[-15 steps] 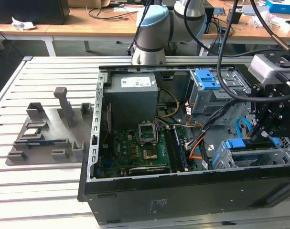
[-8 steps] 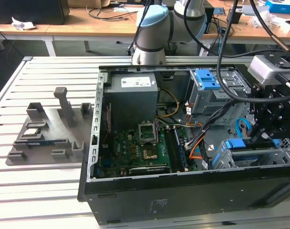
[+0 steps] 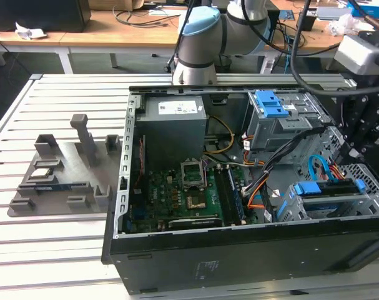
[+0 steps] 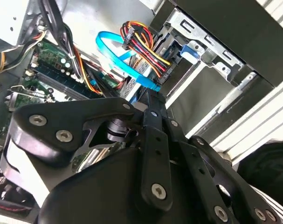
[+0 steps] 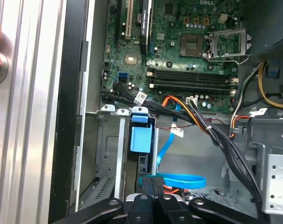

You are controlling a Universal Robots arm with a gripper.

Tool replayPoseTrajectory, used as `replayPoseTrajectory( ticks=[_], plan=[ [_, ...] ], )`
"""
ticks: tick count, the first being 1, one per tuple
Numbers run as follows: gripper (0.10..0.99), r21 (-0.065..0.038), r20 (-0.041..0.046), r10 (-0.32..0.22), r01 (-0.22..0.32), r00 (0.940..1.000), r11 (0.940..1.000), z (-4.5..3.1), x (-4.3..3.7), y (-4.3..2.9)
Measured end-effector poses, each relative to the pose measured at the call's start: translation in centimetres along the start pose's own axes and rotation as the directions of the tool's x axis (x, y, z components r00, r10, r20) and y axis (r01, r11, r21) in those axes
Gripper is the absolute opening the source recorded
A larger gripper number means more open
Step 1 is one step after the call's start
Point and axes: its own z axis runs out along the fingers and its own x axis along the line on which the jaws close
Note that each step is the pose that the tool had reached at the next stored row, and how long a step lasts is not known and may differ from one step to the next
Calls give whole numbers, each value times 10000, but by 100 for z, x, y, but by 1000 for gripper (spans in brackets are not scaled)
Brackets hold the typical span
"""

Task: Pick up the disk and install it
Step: 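Insert the second disk wire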

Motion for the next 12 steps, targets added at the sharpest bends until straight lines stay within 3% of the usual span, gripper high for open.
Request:
replayPoseTrajectory(
  ticks=[3, 6, 12],
  plan=[
    [106, -1, -14, 1, -1, 10000, 10000, -205, -33, 6],
    [106, -1, -13, 1, -1, 10000, 10000, -248, -32, 8],
    [106, -1, -13, 0, 0, 10000, 10000, -256, -31, 8]
  ],
)
